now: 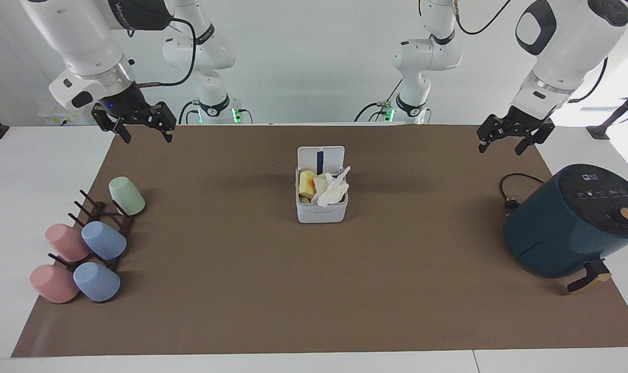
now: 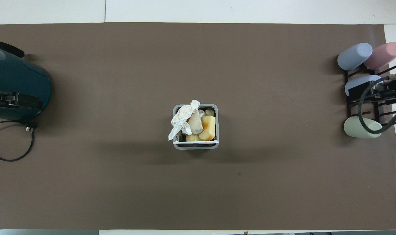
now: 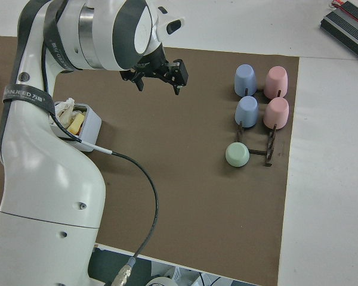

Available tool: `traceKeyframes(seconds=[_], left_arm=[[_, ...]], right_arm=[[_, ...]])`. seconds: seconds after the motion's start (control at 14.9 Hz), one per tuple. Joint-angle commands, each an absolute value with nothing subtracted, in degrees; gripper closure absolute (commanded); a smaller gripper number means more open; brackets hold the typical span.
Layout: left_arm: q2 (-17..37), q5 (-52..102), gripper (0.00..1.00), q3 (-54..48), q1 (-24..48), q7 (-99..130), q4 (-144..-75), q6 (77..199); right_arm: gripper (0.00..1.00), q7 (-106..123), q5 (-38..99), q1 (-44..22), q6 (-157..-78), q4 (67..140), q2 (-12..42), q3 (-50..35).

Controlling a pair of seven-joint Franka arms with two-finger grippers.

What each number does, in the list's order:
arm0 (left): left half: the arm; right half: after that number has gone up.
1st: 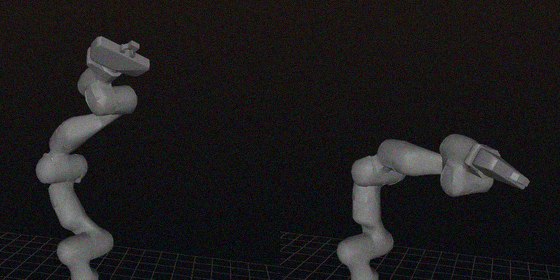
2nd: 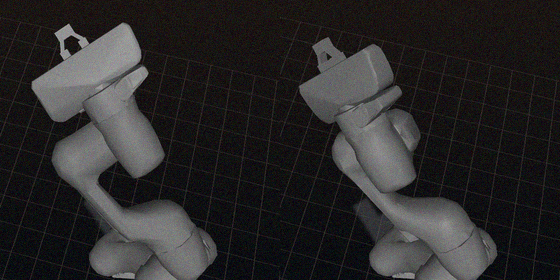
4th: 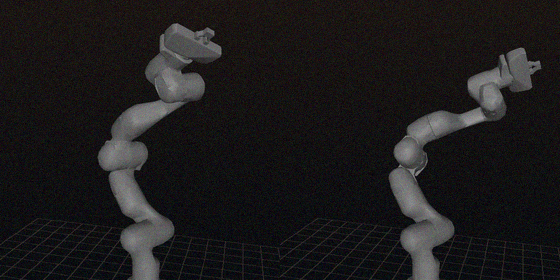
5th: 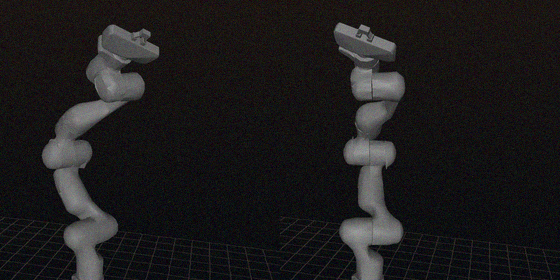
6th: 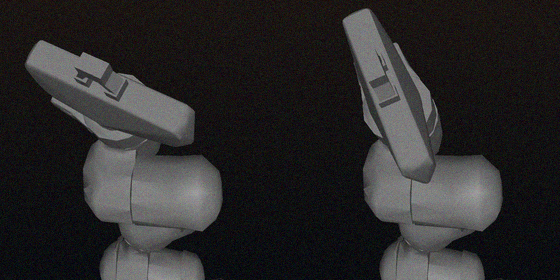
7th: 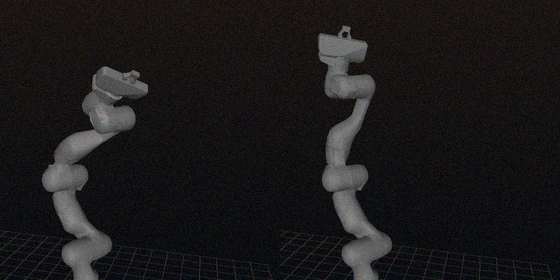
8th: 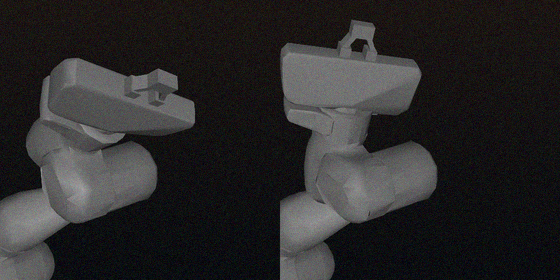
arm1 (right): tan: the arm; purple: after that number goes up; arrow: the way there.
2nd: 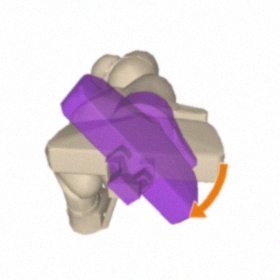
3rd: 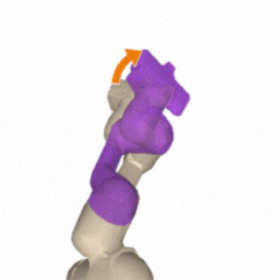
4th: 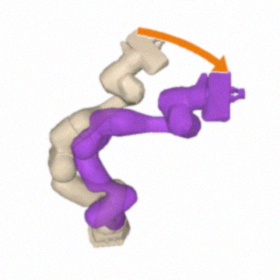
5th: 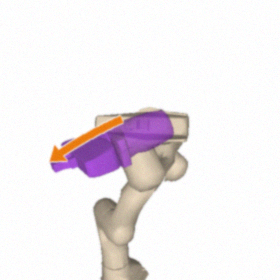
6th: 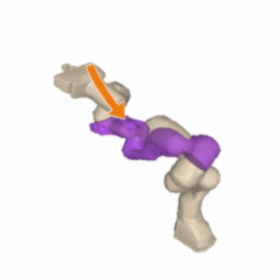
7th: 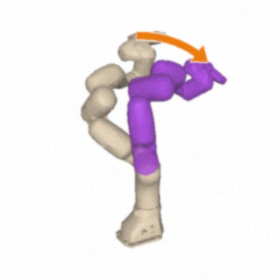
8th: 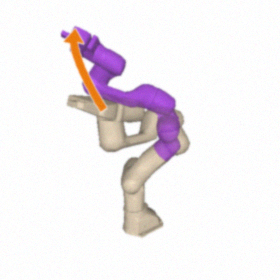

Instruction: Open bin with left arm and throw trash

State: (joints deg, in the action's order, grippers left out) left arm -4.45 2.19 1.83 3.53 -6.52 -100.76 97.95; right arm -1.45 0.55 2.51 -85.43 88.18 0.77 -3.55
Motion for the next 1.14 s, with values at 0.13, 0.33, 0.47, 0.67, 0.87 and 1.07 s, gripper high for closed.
traceKeyframes(seconds=[0.13, 0.33, 0.47, 0.67, 0.87, 1.07], left_arm=[[-5.71, 0.7, 0.0, 1.67, 3.6, -6.15, -101.52, 96.86], [-5.19, 0.7, 0.0, 1.67, 3.78, -6.15, -97.84, 93.36], [-4.83, 0.7, 0.0, 1.58, 3.78, -6.15, -95.72, 91.5], [-5.1, 0.7, 0.0, 1.49, 3.87, -6.15, -95.54, 90.97], [-5.19, 0.7, 0.0, 1.49, 3.78, -6.15, -95.62, 90.7], [-5.36, 0.62, 0.0, 1.49, 3.6, -6.15, -95.8, 90.79]], right_arm=[[0.0, -0.44, 0.53, 2.9, -83.86, 89.47, -0.61, -4.75], [0.0, -0.61, 0.62, 2.99, -81.21, 93.06, -4.03, -4.83], [0.0, -0.44, 0.88, 5.0, -83.65, 93.43, -3.78, -4.05], [0.0, -0.35, 1.23, 8.0, -83.33, 93.87, -3.87, -3.87], [0.0, -0.35, 1.23, 8.08, -84.29, 93.17, -3.61, -3.87], [0.0, -0.44, 0.53, 7.91, -84.2, 92.9, -3.6, -3.87]])
